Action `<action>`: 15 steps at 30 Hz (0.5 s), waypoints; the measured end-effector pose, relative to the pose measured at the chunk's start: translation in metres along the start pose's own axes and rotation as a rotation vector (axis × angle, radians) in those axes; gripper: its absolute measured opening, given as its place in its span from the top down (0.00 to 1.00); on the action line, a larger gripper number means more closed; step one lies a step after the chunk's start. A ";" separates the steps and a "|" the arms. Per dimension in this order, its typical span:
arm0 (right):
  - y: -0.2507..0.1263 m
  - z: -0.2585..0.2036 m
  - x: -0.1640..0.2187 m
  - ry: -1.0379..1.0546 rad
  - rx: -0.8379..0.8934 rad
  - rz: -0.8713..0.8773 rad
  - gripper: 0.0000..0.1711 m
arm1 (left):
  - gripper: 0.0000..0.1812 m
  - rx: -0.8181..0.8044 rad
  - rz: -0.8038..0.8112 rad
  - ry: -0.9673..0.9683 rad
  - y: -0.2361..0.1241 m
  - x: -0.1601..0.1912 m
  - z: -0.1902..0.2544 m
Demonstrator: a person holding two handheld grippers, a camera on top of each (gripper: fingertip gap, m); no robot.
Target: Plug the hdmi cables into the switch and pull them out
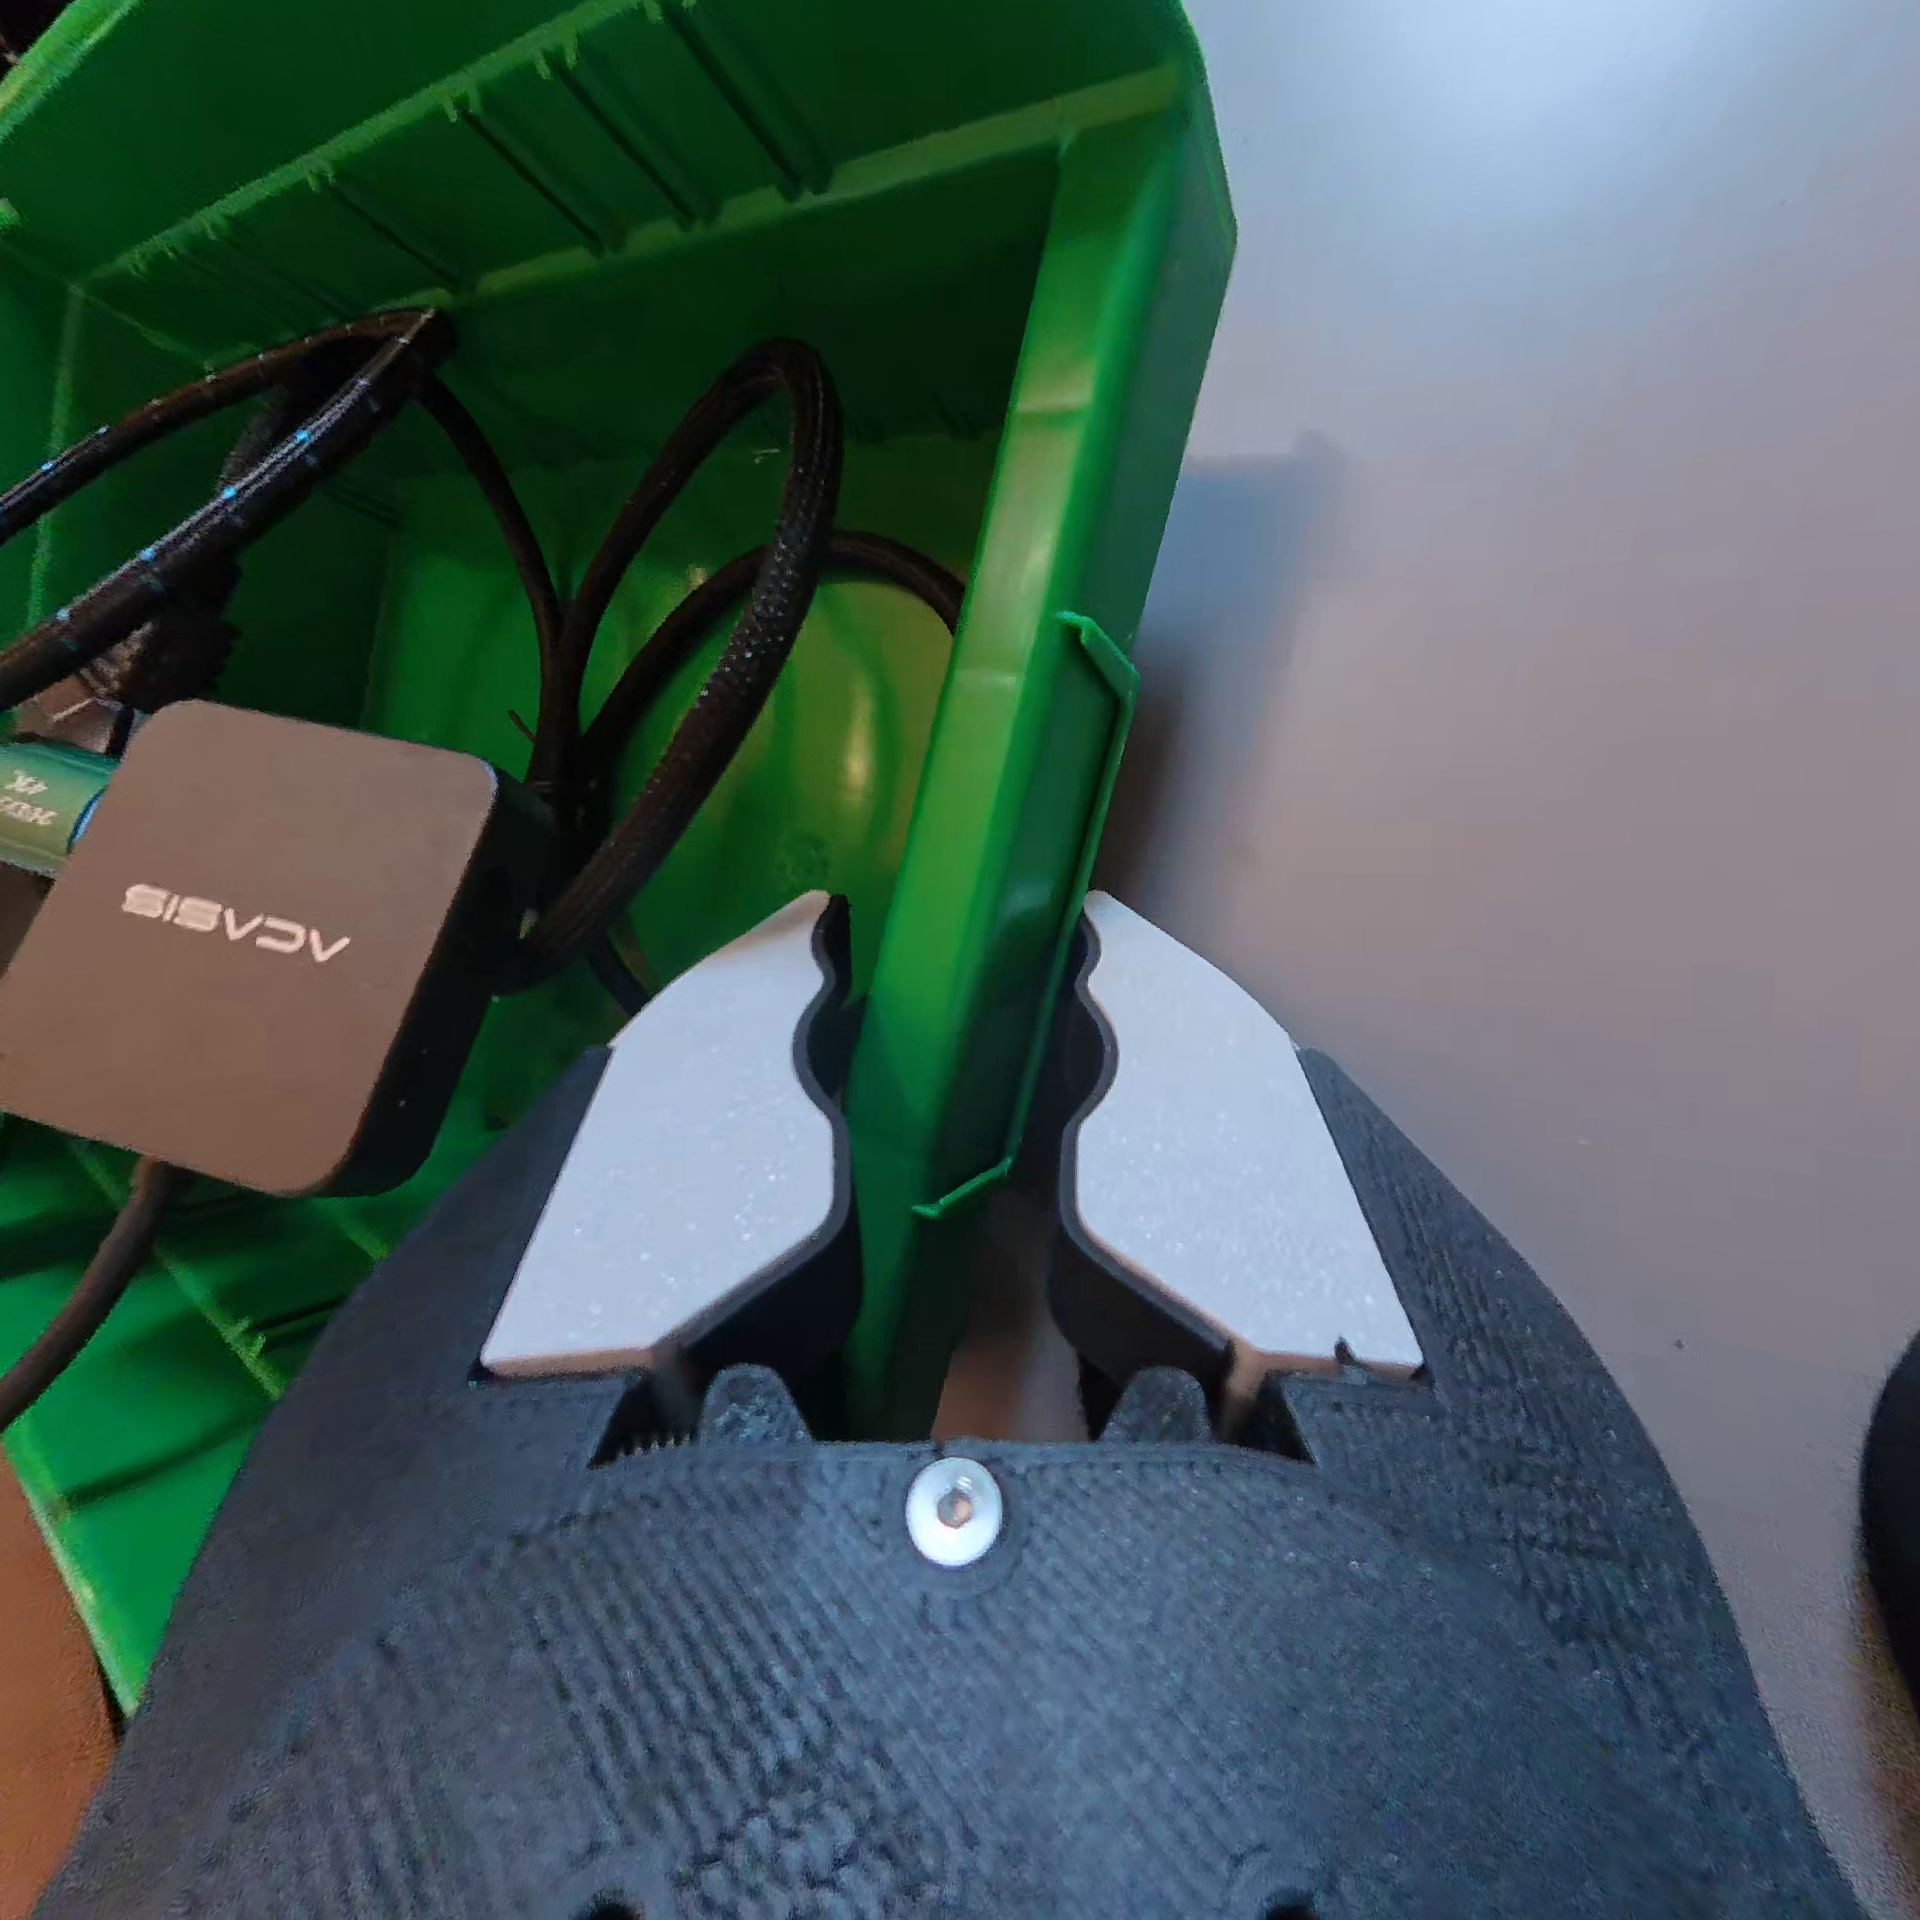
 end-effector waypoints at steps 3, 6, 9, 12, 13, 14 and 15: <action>-0.033 -0.010 -0.011 0.124 -0.075 0.257 0.69 | 0.70 -0.038 0.007 -0.051 -0.010 0.007 -0.005; -0.074 -0.020 -0.017 0.236 -0.125 0.524 0.69 | 0.75 -0.045 0.145 -0.147 -0.040 -0.002 -0.009; -0.098 -0.025 -0.019 0.322 -0.161 0.699 0.73 | 0.78 -0.111 0.297 -0.239 -0.075 -0.021 -0.024; -0.100 -0.029 -0.018 0.358 -0.166 0.792 0.76 | 0.77 -0.180 0.274 -0.220 -0.090 -0.031 -0.045; -0.097 -0.031 -0.018 0.353 -0.170 0.796 0.76 | 0.76 -0.194 0.224 -0.173 -0.089 -0.031 -0.052; -0.093 -0.032 -0.016 0.350 -0.176 0.792 0.77 | 0.75 -0.217 0.161 -0.099 -0.086 -0.030 -0.059; -0.090 -0.033 -0.015 0.349 -0.177 0.788 0.77 | 0.74 -0.231 0.092 0.000 -0.081 -0.028 -0.065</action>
Point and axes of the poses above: each gripper's, where its closed fingertips meet, y out along the fingers, x out of its underside, z = x × y across the jaws, the point moved 8 cm from there along -y, back along the fingers, and after that the axes turned 10 degrees about z, right-handed, at the moved point
